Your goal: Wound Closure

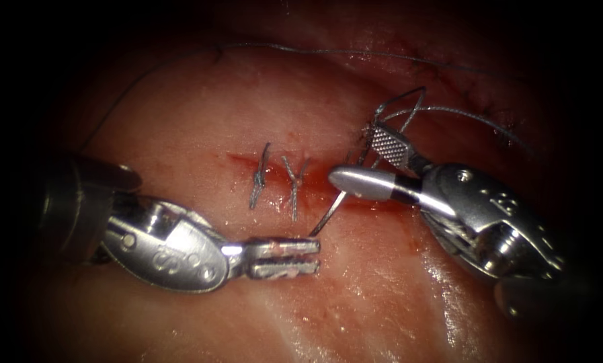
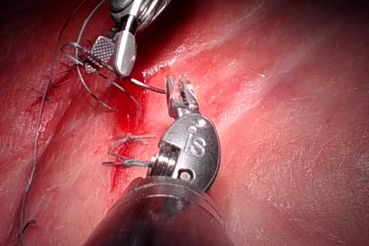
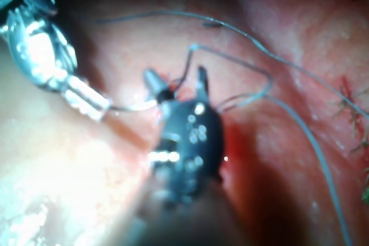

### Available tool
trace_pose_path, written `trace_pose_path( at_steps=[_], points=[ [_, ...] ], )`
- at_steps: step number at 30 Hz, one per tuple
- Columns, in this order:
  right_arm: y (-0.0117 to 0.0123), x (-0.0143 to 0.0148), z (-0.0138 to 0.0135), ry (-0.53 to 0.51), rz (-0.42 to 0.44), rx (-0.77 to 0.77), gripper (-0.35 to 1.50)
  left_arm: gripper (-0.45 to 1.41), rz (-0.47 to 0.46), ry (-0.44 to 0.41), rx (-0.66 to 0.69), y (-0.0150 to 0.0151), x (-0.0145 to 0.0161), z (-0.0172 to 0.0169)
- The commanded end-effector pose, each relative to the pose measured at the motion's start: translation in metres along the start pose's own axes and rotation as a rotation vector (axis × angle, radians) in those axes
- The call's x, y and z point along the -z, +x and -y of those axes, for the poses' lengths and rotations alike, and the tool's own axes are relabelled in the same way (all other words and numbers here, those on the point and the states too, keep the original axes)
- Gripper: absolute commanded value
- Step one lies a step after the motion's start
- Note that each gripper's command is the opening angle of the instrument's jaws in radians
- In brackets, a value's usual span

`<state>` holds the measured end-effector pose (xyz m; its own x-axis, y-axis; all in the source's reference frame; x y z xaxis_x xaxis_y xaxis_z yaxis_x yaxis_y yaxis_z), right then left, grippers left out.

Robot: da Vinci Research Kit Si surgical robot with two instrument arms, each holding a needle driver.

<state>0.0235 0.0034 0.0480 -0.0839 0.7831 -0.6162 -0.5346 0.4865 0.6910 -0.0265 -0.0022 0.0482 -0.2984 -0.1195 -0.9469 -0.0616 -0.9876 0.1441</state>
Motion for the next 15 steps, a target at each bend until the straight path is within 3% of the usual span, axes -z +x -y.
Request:
trace_pose_path(
  at_steps=[1, 4, 10, 12, 15],
  points=[
    [-0.0007, -0.0008, 0.0003, 0.002, 0.000, -0.001, 0.91, -0.45, 0.001, -0.004, 0.004, -0.0004, -0.0005, -0.0007],
    [-0.0004, -0.0007, 0.0005, 0.002, 0.001, -0.003, 0.69, -0.45, 0.003, -0.006, 0.003, -0.0003, -0.0006, -0.0008],
    [0.0002, -0.0006, 0.0006, -0.002, 0.003, -0.008, 0.61, -0.45, 0.005, -0.007, 0.002, -0.0003, -0.0008, -0.0010],
    [0.0004, -0.0007, 0.0006, -0.006, 0.003, -0.010, 0.46, -0.45, 0.006, -0.007, 0.002, -0.0003, -0.0008, -0.0010],
    [0.0003, -0.0006, 0.0006, -0.006, 0.003, -0.009, 0.02, -0.45, 0.006, -0.007, -0.004, -0.0003, -0.0008, -0.0010]
  ],
)
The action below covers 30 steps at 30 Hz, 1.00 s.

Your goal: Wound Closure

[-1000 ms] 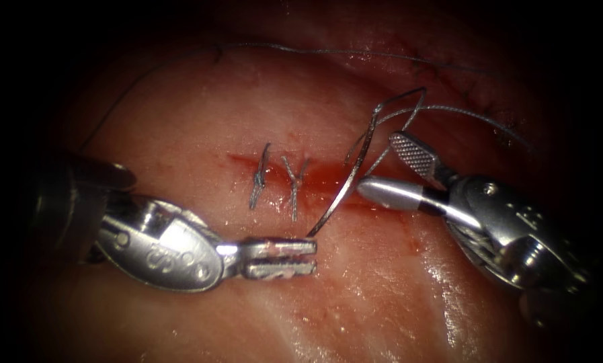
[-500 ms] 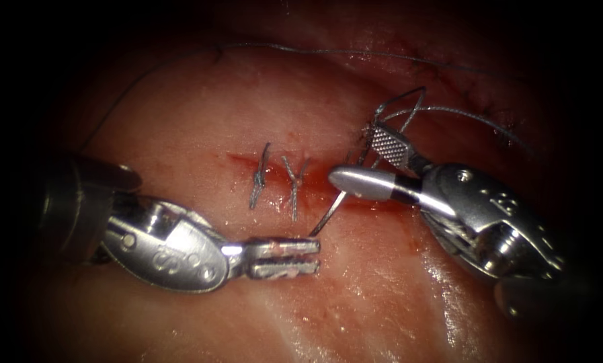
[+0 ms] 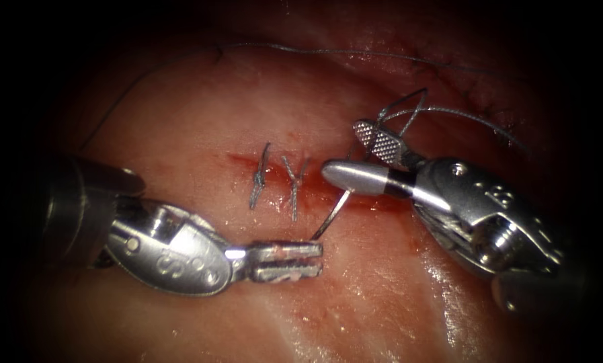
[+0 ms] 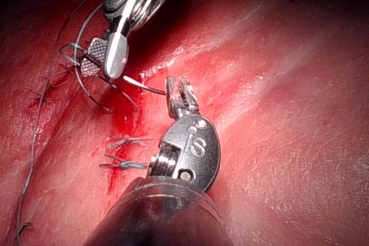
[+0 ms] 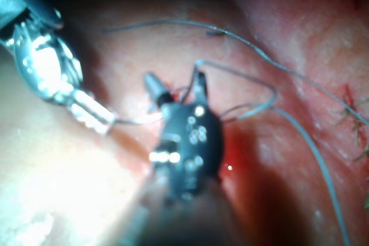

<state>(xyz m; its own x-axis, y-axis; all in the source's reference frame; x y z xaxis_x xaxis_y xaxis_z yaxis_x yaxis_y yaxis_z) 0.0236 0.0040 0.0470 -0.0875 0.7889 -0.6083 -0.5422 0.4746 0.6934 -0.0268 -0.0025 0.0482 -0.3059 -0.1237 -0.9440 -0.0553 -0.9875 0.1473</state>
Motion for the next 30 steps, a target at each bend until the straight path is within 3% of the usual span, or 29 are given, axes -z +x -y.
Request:
trace_pose_path(
  at_steps=[1, 2, 3, 8, 12, 13, 14, 15, 17, 23, 30],
  points=[
    [-0.0008, -0.0007, 0.0002, 0.004, 0.001, 0.002, -0.15, -0.45, -0.002, -0.002, 0.001, -0.0004, -0.0005, -0.0007],
    [-0.0009, -0.0006, 0.0002, 0.004, 0.000, 0.002, -0.33, -0.45, -0.002, -0.002, 0.001, -0.0003, -0.0005, -0.0007],
    [-0.0009, -0.0007, 0.0001, 0.004, 0.000, 0.003, -0.35, -0.45, -0.001, -0.002, 0.001, -0.0003, -0.0005, -0.0007],
    [-0.0013, -0.0008, -0.0003, 0.002, 0.001, 0.006, -0.35, -0.45, -0.001, -0.002, -0.004, -0.0002, -0.0005, -0.0007],
    [-0.0013, -0.0008, -0.0004, 0.003, 0.002, 0.007, -0.18, -0.45, -0.001, -0.002, -0.004, -0.0001, -0.0005, -0.0007],
    [-0.0013, -0.0008, -0.0004, 0.003, 0.002, 0.007, -0.05, -0.45, -0.001, -0.002, -0.004, -0.0001, -0.0005, -0.0007],
    [-0.0012, -0.0008, -0.0004, 0.002, 0.002, 0.006, 0.57, -0.45, -0.001, -0.002, -0.004, -0.0001, -0.0005, -0.0007],
    [-0.0011, -0.0008, -0.0004, 0.002, 0.002, 0.005, 0.79, -0.45, -0.001, -0.002, -0.004, -0.0001, -0.0005, -0.0007],
    [-0.0011, -0.0008, -0.0004, 0.002, 0.002, 0.005, 0.96, -0.45, -0.001, -0.002, -0.004, -0.0001, -0.0005, -0.0007],
    [-0.0012, -0.0010, -0.0003, 0.000, 0.001, 0.005, 0.94, -0.45, 0.000, -0.002, -0.004, 0.0000, -0.0005, -0.0007],
    [-0.0014, -0.0012, -0.0001, -0.009, 0.003, -0.076, 0.64, -0.45, 0.002, -0.003, -0.004, 0.0000, -0.0006, -0.0008]
  ],
)
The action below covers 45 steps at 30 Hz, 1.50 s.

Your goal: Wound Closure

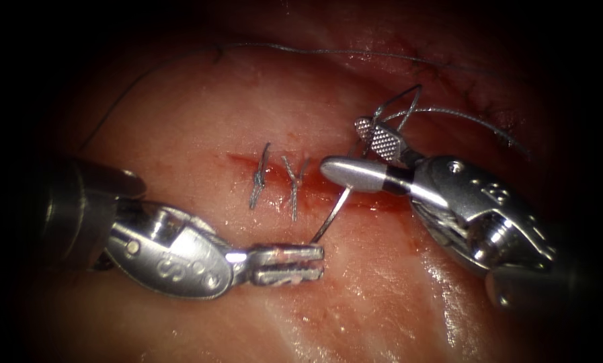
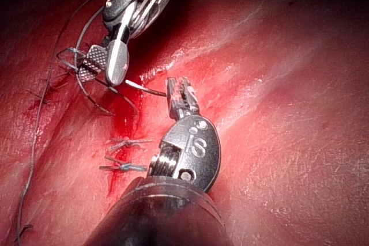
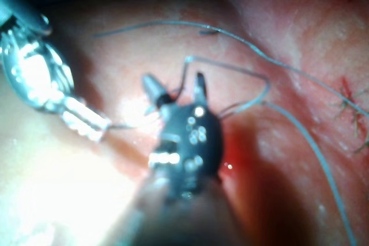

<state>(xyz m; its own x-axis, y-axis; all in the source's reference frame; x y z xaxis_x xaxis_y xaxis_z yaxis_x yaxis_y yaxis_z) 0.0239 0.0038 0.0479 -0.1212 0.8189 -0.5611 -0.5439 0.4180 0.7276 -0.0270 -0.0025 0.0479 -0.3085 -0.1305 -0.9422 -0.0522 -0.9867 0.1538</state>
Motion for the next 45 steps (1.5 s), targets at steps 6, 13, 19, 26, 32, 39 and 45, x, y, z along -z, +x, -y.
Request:
trace_pose_path(
  at_steps=[6, 13, 19, 26, 32, 39, 45],
  points=[
    [-0.0013, -0.0007, 0.0001, -0.002, 0.006, -0.047, 0.52, -0.45, -0.001, -0.003, 0.003, -0.0004, -0.0005, -0.0008],
    [-0.0017, -0.0006, 0.0002, -0.004, 0.020, -0.070, 0.32, -0.45, -0.001, -0.003, 0.003, -0.0004, -0.0006, -0.0008],
    [-0.0015, -0.0006, 0.0002, -0.006, 0.021, -0.072, -0.15, -0.45, 0.004, -0.003, 0.003, -0.0004, -0.0006, -0.0009],
    [-0.0013, -0.0004, 0.0001, -0.005, 0.027, -0.108, -0.35, -0.38, 0.005, -0.006, 0.003, -0.0004, -0.0007, -0.0009],
    [-0.0014, 0.0001, -0.0009, 0.014, 0.027, -0.059, -0.35, 1.09, -0.045, 0.003, 0.388, 0.0007, -0.0014, 0.0004],
    [-0.0008, 0.0013, -0.0035, 0.030, -0.047, 0.098, -0.35, 1.11, -0.203, -0.144, 0.557, 0.0014, 0.0004, 0.0010],
    [-0.0005, 0.0022, -0.0042, 0.110, -0.094, 0.349, -0.35, 0.59, -0.149, -0.217, 0.607, -0.0013, 0.0011, 0.0017]
  ],
)
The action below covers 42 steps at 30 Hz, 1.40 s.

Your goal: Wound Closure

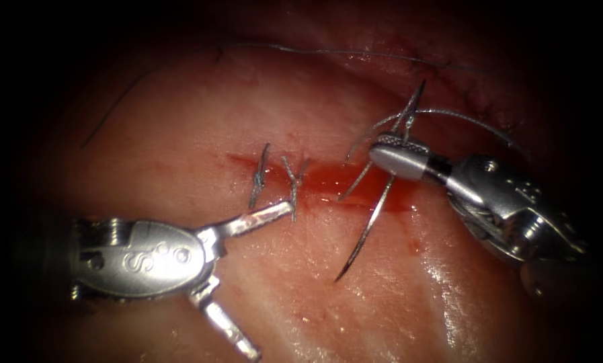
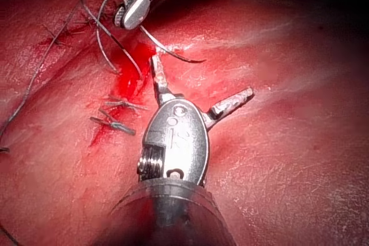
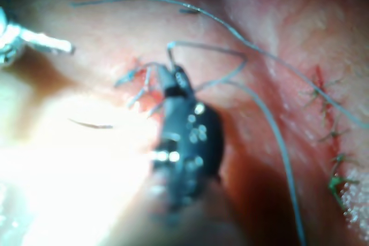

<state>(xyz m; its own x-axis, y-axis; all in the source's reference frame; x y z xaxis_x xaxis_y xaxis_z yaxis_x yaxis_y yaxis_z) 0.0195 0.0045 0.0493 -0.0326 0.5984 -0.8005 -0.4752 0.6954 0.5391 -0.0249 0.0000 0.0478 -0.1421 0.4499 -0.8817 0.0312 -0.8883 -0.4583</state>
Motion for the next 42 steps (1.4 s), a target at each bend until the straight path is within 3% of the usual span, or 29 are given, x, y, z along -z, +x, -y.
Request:
trace_pose_path(
  at_steps=[1, 3, 7, 9, 10, 13, 23, 42],
  points=[
    [-0.0011, -0.0004, -0.0001, 0.013, -0.008, 0.099, -0.35, 0.47, 0.028, 0.013, 0.016, -0.0013, -0.0008, -0.0001],
    [-0.0011, -0.0003, 0.0000, 0.046, -0.024, 0.247, -0.35, 0.22, 0.071, 0.039, 0.036, -0.0022, -0.0011, 0.0006],
    [-0.0010, -0.0003, 0.0000, 0.095, -0.053, 0.385, -0.35, -0.08, 0.153, 0.091, 0.091, -0.0039, -0.0017, 0.0021],
    [-0.0010, -0.0003, 0.0000, 0.107, -0.063, 0.430, -0.35, -0.13, 0.206, 0.101, 0.120, -0.0047, -0.0021, 0.0029],
    [-0.0010, -0.0002, 0.0001, 0.116, -0.070, 0.459, -0.35, -0.18, 0.279, 0.099, 0.127, -0.0057, -0.0027, 0.0037],
    [-0.0010, -0.0001, 0.0003, 0.114, -0.077, 0.518, -0.35, -0.26, 0.345, 0.088, 0.130, -0.0072, -0.0034, 0.0050],
    [-0.0003, -0.0001, 0.0019, 0.117, -0.096, 0.655, -0.35, -0.30, 0.465, 0.129, 0.137, -0.0116, -0.0041, 0.0097],
    [0.0001, -0.0017, 0.0027, 0.091, -0.120, 0.940, -0.35, -0.25, 0.493, 0.127, 0.147, -0.0119, -0.0077, 0.0140]
  ],
)
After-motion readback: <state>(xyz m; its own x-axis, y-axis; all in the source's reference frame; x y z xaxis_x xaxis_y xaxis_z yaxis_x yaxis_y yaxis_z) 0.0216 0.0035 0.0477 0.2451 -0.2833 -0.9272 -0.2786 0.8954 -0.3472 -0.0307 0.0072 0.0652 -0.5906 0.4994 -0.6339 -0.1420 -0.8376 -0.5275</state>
